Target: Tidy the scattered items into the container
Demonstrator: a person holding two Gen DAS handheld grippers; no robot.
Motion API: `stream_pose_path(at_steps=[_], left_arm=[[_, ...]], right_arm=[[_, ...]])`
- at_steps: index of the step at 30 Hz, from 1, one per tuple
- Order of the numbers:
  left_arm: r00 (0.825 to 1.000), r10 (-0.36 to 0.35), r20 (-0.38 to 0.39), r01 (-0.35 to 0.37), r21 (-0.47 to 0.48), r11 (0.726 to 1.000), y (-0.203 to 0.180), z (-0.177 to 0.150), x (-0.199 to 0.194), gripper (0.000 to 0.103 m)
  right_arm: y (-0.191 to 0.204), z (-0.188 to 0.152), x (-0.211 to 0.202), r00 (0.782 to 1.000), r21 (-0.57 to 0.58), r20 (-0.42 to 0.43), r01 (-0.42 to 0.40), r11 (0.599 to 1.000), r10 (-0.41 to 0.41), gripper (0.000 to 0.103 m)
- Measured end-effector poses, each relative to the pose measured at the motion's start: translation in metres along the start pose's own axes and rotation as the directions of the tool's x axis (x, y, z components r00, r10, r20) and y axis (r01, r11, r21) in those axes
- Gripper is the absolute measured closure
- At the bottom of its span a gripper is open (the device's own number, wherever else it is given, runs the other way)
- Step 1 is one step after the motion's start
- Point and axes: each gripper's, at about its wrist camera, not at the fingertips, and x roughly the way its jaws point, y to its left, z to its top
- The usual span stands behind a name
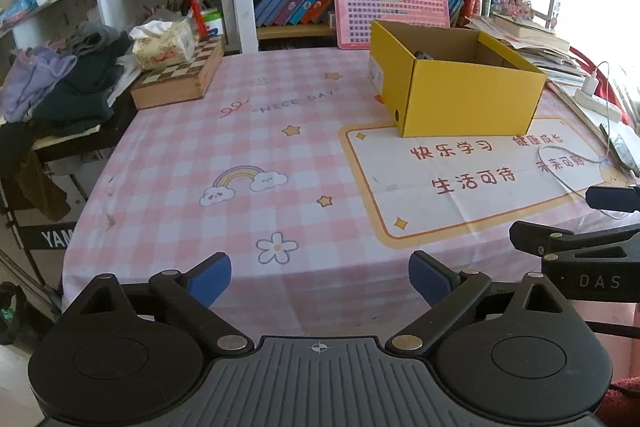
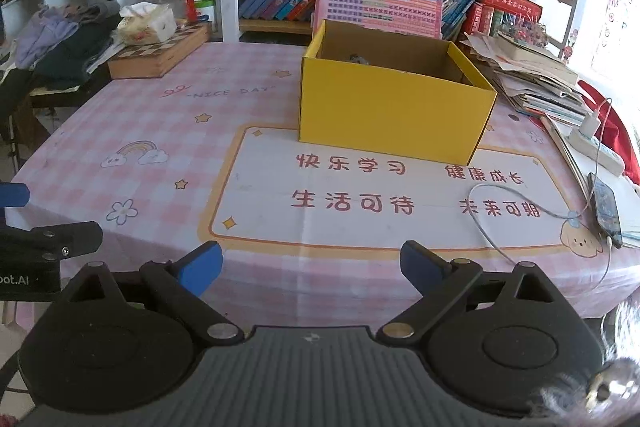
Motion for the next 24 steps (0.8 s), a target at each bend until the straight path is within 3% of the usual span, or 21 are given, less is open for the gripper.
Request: stream_pose_path(at_steps=[24], left_arm=[[0.999, -0.029, -0.04, 0.029, 0.003, 1.0, -0.0018, -0.0006, 0.0065, 0.005]], right_arm=[[-0.0045, -0.0038, 0.0, 1.0, 0.032, -0.013, 0.025, 0.999, -0.024, 0.006]])
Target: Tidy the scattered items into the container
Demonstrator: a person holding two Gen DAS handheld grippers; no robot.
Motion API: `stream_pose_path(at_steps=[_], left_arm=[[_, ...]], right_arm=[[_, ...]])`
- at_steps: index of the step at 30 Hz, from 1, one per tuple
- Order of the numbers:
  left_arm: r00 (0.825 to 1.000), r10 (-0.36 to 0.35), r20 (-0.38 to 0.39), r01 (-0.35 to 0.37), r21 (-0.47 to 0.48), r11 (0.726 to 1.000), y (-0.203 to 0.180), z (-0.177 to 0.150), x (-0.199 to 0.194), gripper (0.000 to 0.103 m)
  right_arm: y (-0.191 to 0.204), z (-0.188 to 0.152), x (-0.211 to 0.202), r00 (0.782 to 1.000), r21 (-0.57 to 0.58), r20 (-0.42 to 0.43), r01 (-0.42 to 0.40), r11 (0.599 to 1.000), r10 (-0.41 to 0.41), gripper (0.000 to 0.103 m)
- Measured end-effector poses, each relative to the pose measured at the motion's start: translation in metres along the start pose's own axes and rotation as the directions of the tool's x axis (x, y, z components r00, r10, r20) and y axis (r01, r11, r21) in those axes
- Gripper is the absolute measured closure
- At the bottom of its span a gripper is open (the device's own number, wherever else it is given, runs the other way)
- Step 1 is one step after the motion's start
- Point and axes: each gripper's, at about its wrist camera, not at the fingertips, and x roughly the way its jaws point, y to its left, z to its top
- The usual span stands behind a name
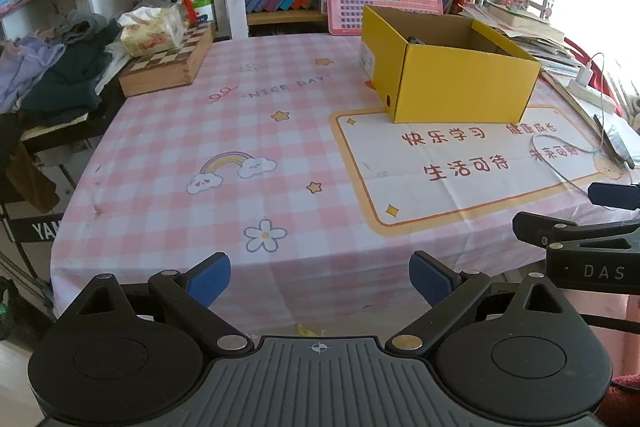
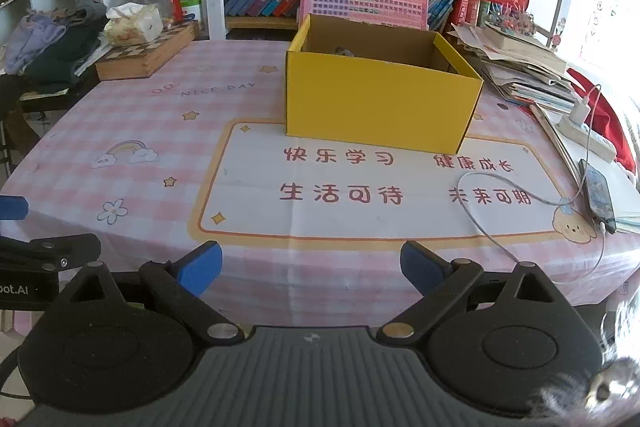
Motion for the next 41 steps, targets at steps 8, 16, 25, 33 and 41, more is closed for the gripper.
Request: stream_pose_path(at_steps=[8, 16, 25, 33, 41], left_arm=[[1.0, -0.01, -0.009, 0.01, -0.008, 1.0, 0.003, 0.002, 0.002, 0.005], [1.0, -0.021, -0.019, 0.021, -0.019, 1.0, 0.007, 0.002, 0.005, 0.005], [0.999, -0.043, -0.032, 0.042, -0.034, 0.999, 0.011, 0.003, 0.01, 0.004], [0.998, -0.044, -0.055, 0.041, -0.045, 0.998, 0.009, 0.006, 0.018, 0.0], [0.998, -0.05, -0.033, 0.048, -0.046, 0.998, 0.009, 0.014, 0.023, 0.0]], right_arm=[[0.0, 0.001, 0.002, 1.0, -0.001, -0.003, -0.002, 1.0, 0.002, 0.006], [0.004, 0.004, 0.005, 1.0, -0.008, -0.008, -0.001, 1.0, 0.001, 0.006], [0.006, 0.007, 0.008, 1.0, -0.012, -0.015, 0.003, 1.0, -0.003, 0.006], [0.002, 0.008, 0.013, 1.0, -0.005, -0.025, 0.01, 1.0, -0.01, 0.006], [-0.006, 0.014, 0.02, 0.999, 0.018, -0.03, 0.023, 1.0, -0.022, 0.006]])
